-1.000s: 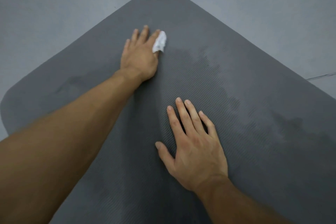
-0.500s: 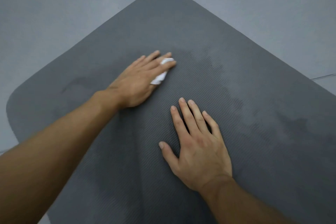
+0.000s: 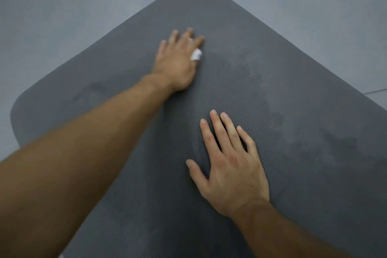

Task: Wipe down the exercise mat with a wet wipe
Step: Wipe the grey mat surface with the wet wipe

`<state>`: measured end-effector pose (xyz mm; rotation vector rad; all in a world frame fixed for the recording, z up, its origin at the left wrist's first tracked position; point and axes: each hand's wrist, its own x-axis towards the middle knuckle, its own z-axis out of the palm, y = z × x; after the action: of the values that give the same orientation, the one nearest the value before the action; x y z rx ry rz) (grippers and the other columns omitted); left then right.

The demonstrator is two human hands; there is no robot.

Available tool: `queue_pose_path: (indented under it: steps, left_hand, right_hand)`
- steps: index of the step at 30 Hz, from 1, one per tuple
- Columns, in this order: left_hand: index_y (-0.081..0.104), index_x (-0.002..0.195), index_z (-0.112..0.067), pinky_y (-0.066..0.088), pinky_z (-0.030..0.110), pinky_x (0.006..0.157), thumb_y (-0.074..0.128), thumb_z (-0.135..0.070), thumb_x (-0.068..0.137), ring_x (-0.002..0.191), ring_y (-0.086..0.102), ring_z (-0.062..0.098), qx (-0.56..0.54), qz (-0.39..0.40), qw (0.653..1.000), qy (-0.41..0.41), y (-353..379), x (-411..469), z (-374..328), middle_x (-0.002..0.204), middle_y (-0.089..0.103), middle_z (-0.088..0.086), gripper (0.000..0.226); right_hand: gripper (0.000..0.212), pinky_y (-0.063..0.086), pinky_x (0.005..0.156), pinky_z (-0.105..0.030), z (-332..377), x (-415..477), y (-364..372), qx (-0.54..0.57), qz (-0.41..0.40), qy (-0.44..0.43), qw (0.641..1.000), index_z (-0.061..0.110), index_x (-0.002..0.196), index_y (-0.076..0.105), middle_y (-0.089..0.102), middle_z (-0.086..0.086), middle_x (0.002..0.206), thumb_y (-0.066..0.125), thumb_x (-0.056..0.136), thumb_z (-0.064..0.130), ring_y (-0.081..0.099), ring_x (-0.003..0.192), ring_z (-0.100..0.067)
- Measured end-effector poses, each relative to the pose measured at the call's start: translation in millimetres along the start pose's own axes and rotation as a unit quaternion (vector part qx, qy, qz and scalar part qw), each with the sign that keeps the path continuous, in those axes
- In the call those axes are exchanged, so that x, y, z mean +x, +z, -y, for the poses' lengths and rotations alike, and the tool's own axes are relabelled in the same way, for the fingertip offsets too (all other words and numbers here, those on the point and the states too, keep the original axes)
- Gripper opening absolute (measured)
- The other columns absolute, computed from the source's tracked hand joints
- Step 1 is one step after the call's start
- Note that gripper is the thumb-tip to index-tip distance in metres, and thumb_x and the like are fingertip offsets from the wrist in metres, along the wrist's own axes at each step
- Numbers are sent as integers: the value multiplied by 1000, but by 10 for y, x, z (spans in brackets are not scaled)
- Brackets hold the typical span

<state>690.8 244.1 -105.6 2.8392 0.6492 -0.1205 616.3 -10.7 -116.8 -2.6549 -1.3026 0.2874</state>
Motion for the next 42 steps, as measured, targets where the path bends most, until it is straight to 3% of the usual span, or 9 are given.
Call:
queue_pose_path:
  steps: [3,8,11,15,20,23,29,34,42]
  left_hand:
    - [19,163,-33,2,44,127,39,-30,108,159,0,26,14,15,992,124,192,-185,-431,173,6,-4,58]
    - [14,163,-39,-2,38,128,38,-32,108,158,-6,13,35,51,968,243,153,-505,-1,172,2,-11,60]
    - [15,162,-42,-1,37,127,33,-35,108,158,-5,8,26,52,977,207,120,-722,408,172,3,-14,57]
    - [22,162,-34,9,49,126,17,-51,107,158,7,16,-24,-2,1000,17,-30,-718,925,171,15,-9,57]
    - [20,163,-27,7,52,126,32,-33,110,158,7,26,-26,-52,991,-121,-42,-281,747,172,12,-2,54]
    - [25,161,-22,10,52,126,35,-29,109,157,9,33,-36,-49,993,-106,-47,-50,438,172,13,5,54]
    - [19,164,-26,5,44,127,38,-30,108,159,3,24,4,2,997,79,93,0,-263,173,8,-3,58]
    - [15,163,-37,-4,35,127,36,-31,110,158,-5,11,16,45,977,209,102,-466,180,172,2,-12,58]
    - [22,162,-31,13,51,124,21,-46,107,158,11,20,-17,-26,1000,-6,30,-1004,1038,171,17,-5,57]
  right_hand:
    - [80,17,126,-45,10,-3,-10,-2,3,3,1000,20,162,27,15,-2,172,35,97,65,8,159,-18]
    - [79,16,127,-46,5,-2,-6,-4,7,-3,1000,20,163,24,12,-3,172,31,99,66,6,159,-18]
    - [80,16,127,-46,-6,-5,-12,2,5,-3,1000,20,163,24,12,-2,172,32,99,66,6,159,-19]
    - [80,16,127,-47,-6,-7,3,7,6,-6,1000,20,163,21,10,-2,172,31,99,67,5,159,-19]
    - [80,17,126,-47,-4,-7,4,1,1,-5,1000,20,163,23,12,-2,172,31,99,67,6,159,-19]
    - [80,17,126,-46,4,-7,3,-2,-1,-3,1000,20,163,25,13,-3,172,33,98,66,7,159,-19]
    - [80,17,126,-45,11,0,-5,-11,0,1,1000,20,162,27,16,-2,171,36,97,65,9,159,-18]
    - [79,17,126,-46,-3,-4,-2,-13,1,-2,1000,20,163,25,13,-3,172,31,98,66,6,159,-18]
    - [79,14,127,-46,-16,-17,16,-3,-2,-6,1000,20,163,22,11,-2,172,29,100,67,5,159,-19]
